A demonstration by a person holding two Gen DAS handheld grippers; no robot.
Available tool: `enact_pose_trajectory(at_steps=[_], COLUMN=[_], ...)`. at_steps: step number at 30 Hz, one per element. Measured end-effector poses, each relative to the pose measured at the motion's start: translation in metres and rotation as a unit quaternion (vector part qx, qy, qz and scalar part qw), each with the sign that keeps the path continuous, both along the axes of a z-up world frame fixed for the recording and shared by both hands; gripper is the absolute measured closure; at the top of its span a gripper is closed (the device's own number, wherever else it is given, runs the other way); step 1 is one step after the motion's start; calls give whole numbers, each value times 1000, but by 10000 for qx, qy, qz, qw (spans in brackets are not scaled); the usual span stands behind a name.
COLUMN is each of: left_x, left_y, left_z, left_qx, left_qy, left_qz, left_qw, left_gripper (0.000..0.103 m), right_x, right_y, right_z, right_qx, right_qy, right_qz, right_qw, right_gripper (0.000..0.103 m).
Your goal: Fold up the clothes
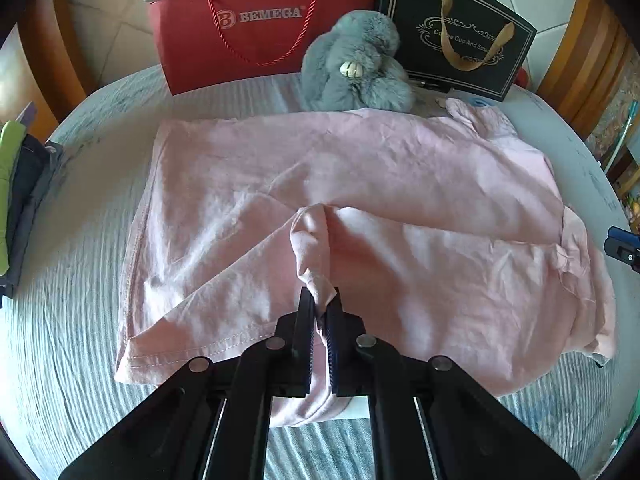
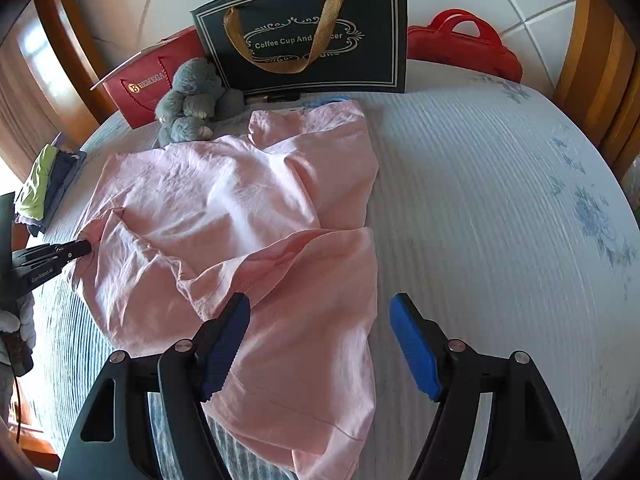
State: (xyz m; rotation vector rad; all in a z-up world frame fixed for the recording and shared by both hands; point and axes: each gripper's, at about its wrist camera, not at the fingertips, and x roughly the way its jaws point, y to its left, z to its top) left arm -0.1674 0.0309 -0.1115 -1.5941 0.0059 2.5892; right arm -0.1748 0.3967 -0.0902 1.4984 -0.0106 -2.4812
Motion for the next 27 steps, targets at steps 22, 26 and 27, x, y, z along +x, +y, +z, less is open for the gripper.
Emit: enact_pose_trajectory(at_steps=[22,26,27], left_x=[84,122,130], left_y=[-120,-157,-166], left_z=[124,146,145], left_qx=[-623,-774,-740], left_qy=[1264,1432,1351], left_qz=[402,376,343], left_qw=[9892,9859,9875], left_gripper=[100,101,101], right_x=[79,138,152], right_y=[15,19,20], right_z=[90,100,98], right_qx=[-612,-704,-777], right_qy=[1085,1151,1102], right_qz=[-107,-289,-313], right_qw=[9921,9904,9904], right_gripper=[99,99,99])
